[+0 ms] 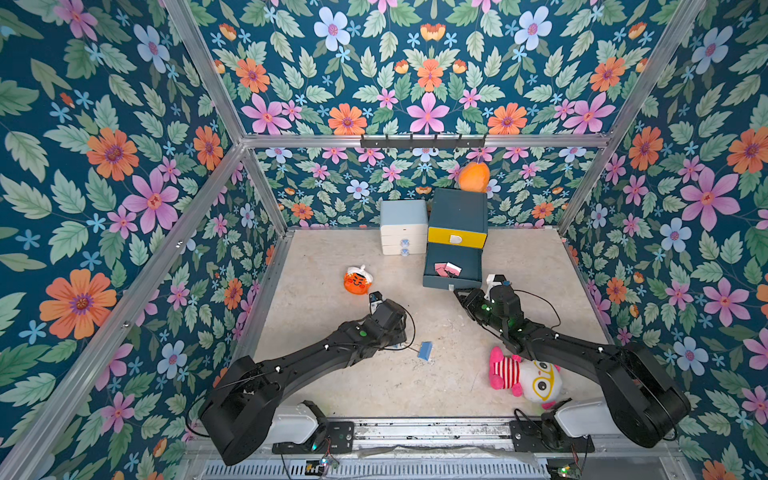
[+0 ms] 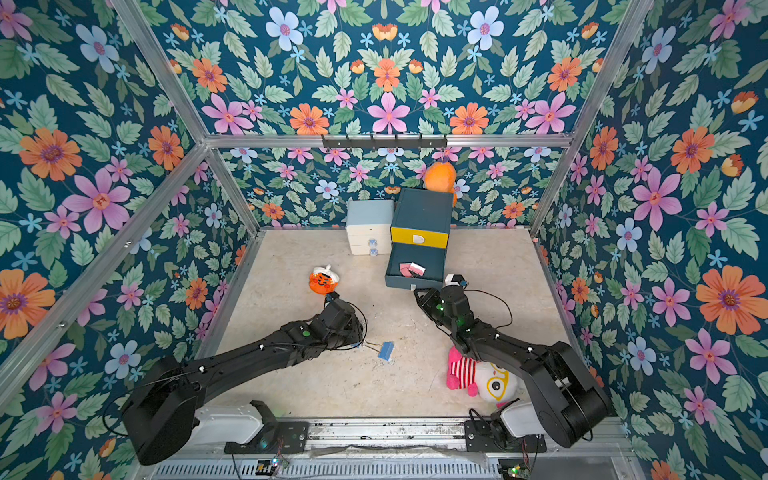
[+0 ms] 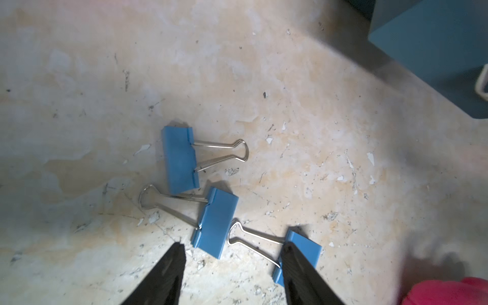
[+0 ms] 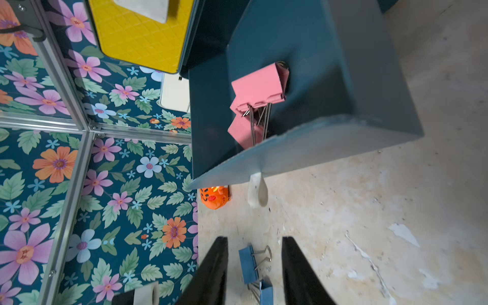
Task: Put the binder clips in the drawer according to color
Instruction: Close the drawer in the storage box.
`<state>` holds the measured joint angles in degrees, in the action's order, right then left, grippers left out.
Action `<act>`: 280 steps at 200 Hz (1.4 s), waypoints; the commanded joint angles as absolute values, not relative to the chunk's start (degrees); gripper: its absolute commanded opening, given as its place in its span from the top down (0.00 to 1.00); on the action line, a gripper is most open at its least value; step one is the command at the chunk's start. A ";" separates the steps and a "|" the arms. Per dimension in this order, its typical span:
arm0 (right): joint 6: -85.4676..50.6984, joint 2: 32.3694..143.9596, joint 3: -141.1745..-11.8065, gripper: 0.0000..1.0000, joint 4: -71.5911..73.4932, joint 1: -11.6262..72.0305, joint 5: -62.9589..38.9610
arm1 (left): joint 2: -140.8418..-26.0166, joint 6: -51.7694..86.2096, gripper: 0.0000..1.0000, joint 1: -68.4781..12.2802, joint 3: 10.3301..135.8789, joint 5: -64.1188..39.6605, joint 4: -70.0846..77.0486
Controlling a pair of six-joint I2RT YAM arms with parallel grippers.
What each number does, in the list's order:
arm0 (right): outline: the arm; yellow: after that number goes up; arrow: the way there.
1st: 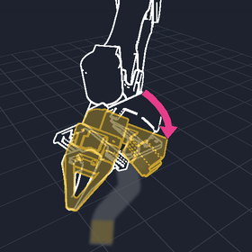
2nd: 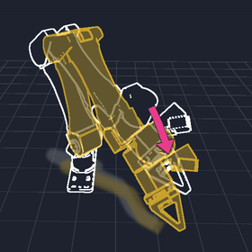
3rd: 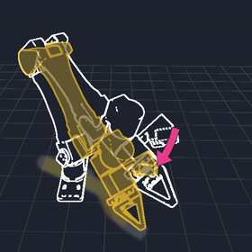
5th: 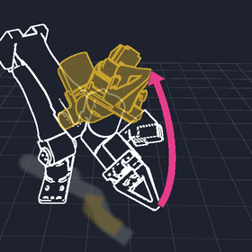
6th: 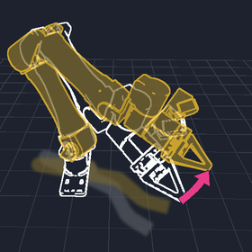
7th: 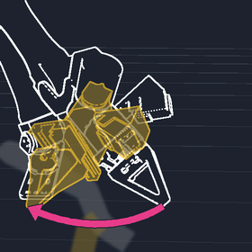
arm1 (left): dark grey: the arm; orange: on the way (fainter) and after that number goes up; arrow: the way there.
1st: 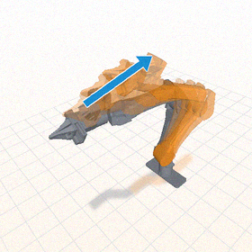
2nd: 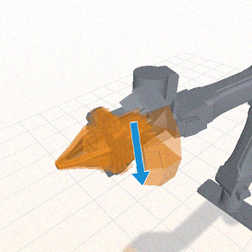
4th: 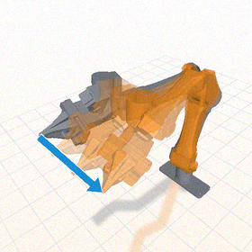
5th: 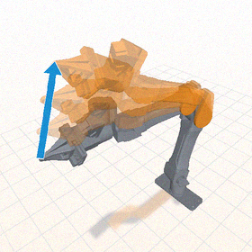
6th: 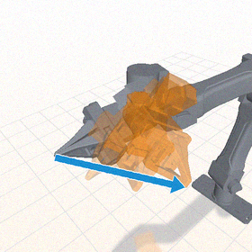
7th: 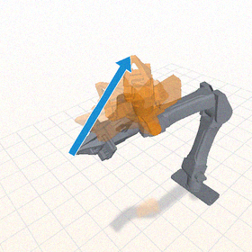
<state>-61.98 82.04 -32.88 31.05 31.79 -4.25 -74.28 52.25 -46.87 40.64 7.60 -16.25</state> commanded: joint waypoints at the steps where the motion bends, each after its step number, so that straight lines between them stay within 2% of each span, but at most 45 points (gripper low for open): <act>1: -65.64 85.24 -33.39 0.62 36.81 32.25 -1.23 | -72.42 53.37 0.36 -46.79 38.94 7.87 -15.78; 41: -67.84 91.13 -35.66 0.62 43.48 33.22 1.42 | -69.44 54.31 0.37 -47.09 36.47 7.43 -14.82; 86: -68.06 97.50 -38.86 0.74 47.70 32.70 5.58 | -67.94 56.64 0.39 -49.25 32.93 7.59 -12.42; 110: -67.93 100.45 -40.47 0.75 51.63 31.62 6.49 | -67.37 58.10 0.39 -50.76 31.93 8.29 -12.39; 241: -71.49 113.49 -54.77 0.75 54.83 26.02 6.74 | -65.39 62.58 0.37 -54.36 30.89 10.72 -13.53; 280: -73.41 115.39 -56.16 0.70 55.12 25.59 6.62 | -65.46 62.93 0.36 -54.49 30.76 11.05 -13.50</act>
